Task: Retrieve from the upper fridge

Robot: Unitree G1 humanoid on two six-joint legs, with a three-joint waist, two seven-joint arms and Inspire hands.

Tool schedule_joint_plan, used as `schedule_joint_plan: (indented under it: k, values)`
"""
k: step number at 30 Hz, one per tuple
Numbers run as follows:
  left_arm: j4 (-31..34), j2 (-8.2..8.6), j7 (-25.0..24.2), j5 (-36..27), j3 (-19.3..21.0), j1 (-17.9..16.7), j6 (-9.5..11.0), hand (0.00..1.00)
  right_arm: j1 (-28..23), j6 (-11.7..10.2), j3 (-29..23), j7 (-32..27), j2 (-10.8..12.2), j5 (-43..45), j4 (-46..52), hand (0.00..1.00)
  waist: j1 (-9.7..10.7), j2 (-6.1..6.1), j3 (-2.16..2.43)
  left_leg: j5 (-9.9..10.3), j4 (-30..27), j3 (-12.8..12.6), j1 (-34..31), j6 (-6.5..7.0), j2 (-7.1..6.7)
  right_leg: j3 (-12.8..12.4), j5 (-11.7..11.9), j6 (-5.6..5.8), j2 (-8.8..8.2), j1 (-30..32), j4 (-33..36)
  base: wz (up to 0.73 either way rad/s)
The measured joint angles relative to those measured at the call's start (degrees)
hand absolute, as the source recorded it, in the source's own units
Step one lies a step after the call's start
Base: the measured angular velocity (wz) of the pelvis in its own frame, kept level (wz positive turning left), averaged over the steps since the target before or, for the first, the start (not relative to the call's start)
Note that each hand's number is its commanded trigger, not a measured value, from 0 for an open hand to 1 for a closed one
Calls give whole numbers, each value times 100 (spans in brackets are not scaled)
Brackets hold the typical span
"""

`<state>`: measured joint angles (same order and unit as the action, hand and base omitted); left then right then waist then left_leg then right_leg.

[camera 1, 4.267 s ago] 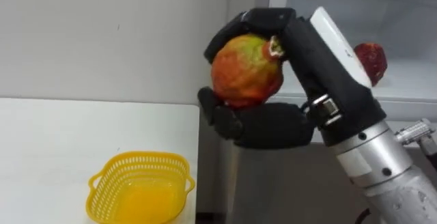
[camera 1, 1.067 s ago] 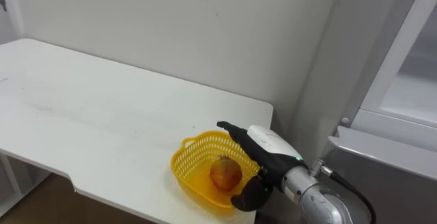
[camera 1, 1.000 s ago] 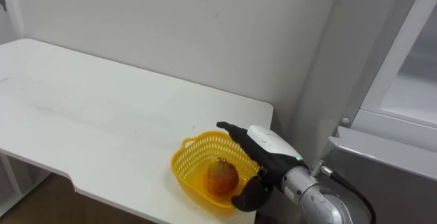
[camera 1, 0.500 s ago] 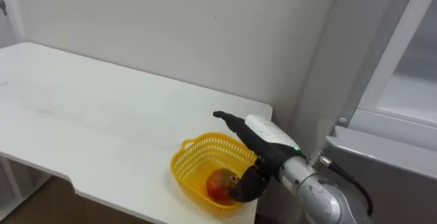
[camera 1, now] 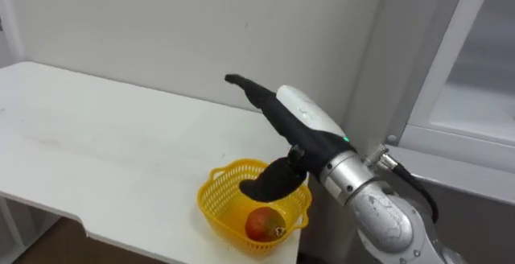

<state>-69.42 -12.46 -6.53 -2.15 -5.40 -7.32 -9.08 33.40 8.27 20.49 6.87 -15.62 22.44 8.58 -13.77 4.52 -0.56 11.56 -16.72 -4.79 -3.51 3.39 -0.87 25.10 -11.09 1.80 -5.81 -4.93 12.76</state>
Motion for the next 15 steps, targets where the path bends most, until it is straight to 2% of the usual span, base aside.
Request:
schedule_joint_plan:
  k: [2,5,8,9,11,13,15]
  values:
    - [1,-5,-20,3,17,-2,38,0,-6,-102,-87,-76,-1,-19,188,0,90,-46,9,-2,11,-47,33,3,5,-47,0,0,0,-6,1,-12]
    - [5,28,-34,-36,14,-6,131,0,-99,-143,-303,-178,-11,-318,518,0,138,-100,24,-8,107,-197,136,17,15,-150,2,-4,-9,-29,6,-24]
    - [23,34,-22,-70,8,1,218,0,-349,-165,-387,-254,10,-381,944,0,257,-92,44,-10,187,-295,230,21,20,-307,2,-3,-5,-31,8,-22]
    - [42,37,-14,-70,-5,21,233,0,-450,-263,-383,-298,26,-388,1078,0,295,-87,47,-10,196,-316,228,21,20,-337,3,-3,-3,-8,8,-12]
    - [31,37,12,-55,-52,36,236,0,-551,-365,-394,-327,36,-431,1198,0,438,-94,44,-9,198,-348,240,23,20,-381,4,-4,-1,-1,6,-12]
    - [29,42,12,-52,-46,30,236,0,-638,-370,-501,-390,54,-552,1352,0,507,-107,36,-9,218,-394,289,24,22,-436,5,-4,0,5,2,-11]
    - [2,48,14,-60,-33,4,245,0,-662,-418,-756,-501,54,-907,1568,0,633,-141,28,-8,240,-406,310,26,21,-462,18,4,27,-5,-15,-2]
